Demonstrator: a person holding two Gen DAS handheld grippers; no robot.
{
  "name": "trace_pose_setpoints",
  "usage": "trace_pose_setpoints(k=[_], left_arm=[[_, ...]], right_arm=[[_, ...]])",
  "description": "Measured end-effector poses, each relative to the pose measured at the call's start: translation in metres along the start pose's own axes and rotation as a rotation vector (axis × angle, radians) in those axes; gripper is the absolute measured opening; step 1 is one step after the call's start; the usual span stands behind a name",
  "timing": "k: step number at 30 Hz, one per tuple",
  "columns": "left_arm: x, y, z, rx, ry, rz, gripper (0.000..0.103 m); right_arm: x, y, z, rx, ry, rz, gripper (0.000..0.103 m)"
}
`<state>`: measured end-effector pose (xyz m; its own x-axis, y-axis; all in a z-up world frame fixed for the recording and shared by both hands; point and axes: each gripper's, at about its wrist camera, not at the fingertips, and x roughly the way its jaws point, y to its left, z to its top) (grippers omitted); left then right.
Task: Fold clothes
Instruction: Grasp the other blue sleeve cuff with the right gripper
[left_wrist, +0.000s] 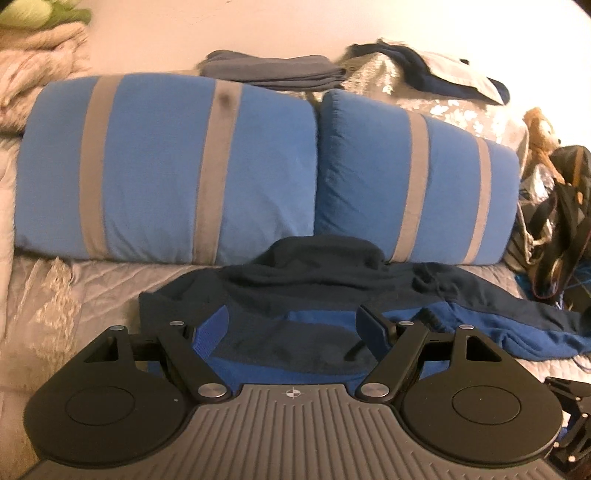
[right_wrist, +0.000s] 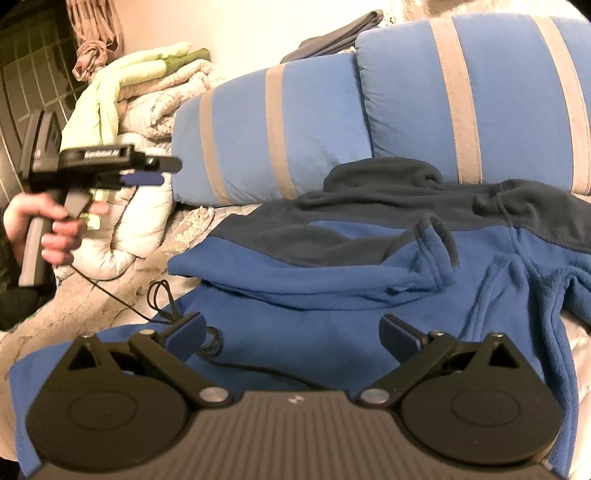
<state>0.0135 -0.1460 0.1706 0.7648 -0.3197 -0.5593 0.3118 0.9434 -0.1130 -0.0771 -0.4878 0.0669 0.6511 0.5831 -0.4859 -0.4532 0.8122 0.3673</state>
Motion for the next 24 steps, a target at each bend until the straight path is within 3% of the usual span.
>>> trace_pose_setpoints(k=[13,20,24], left_arm=[[-0.012,0.034,-0.025,-0.083,-0.019,0.051,0.076],[-0.023,0.055,-0.042,-0.102,-0.038,0.079,0.076],[-0.03,0.069,-0.055,-0.102,-0.037,0.1,0.076]], right_arm=[[-0.003,0.001,0.002,-0.004,-0.013,-0.02,0.103],[-0.017,0.01,0.01,-0.106,-0.021,-0.048,0.103],[-0.03,0.012,0.024,-0.248,-0.006,-0.128,0.103]])
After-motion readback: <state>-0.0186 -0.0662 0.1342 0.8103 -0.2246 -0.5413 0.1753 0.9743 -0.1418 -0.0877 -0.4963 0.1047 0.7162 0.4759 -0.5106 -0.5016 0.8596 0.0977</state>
